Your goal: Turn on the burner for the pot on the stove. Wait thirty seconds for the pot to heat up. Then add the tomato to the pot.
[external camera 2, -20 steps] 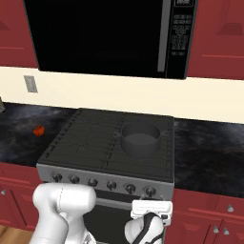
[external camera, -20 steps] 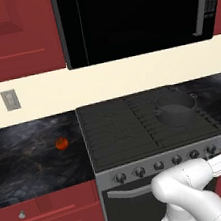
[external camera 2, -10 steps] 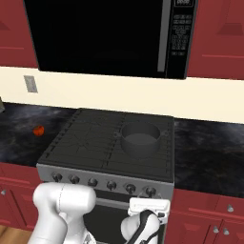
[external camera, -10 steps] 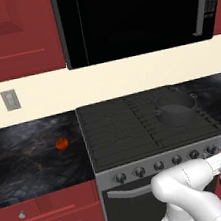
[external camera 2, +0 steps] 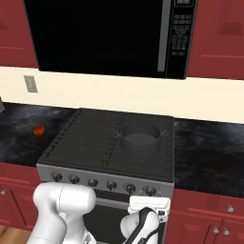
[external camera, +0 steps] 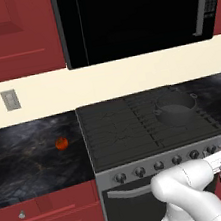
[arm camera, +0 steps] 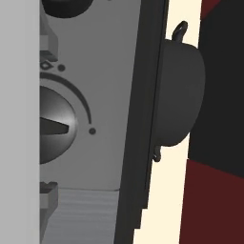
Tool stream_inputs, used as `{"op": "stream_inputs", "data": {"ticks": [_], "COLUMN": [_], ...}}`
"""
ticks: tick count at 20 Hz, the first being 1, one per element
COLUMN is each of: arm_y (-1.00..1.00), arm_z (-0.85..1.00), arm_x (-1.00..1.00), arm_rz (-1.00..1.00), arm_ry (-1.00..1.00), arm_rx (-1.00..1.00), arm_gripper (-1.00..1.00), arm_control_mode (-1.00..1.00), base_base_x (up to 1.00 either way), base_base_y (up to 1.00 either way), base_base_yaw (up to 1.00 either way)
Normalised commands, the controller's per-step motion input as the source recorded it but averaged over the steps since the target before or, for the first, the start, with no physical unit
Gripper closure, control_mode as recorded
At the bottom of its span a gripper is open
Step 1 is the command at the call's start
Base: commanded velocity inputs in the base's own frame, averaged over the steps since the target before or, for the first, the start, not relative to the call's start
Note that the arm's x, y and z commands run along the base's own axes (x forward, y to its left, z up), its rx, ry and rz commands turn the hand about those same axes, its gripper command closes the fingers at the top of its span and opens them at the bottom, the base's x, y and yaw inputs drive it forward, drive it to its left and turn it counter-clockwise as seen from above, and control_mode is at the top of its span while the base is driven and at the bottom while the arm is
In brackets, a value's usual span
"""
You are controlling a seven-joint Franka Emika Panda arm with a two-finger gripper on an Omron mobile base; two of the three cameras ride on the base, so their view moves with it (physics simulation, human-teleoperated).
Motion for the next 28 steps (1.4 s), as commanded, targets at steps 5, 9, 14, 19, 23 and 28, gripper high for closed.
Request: {"op": "stream_inputs", "data": {"ticks": [5,9,14,19,23,28], "arm_y": [0.00,-0.10,-0.03,0.00,0.00,0.00], "arm_z": [0.00,-0.02,-0.01,0.00,0.00,0.00], "arm_x": [0.00,0.00,0.00,0.00,0.00,0.00], "arm_rz": [0.00,0.01,0.00,0.00,0.00,0.00], "arm_ry": [0.00,-0.01,0.00,0.00,0.00,0.00], "arm_rx": [0.00,0.00,0.00,0.00,0.00,0.00], "arm_gripper": [-1.00,-1.00,-1.00,-1.00,1.00,1.00], "arm_control_mode": [-1.00,-1.00,-1.00,-1.00,-1.00,-1.00], "base_base_x": [0.00,0.00,0.00,0.00,0.00,0.00], "base_base_y": [0.00,0.00,0.00,0.00,0.00,0.00], "base_base_yaw": [0.00,0.00,0.00,0.00,0.00,0.00]}}
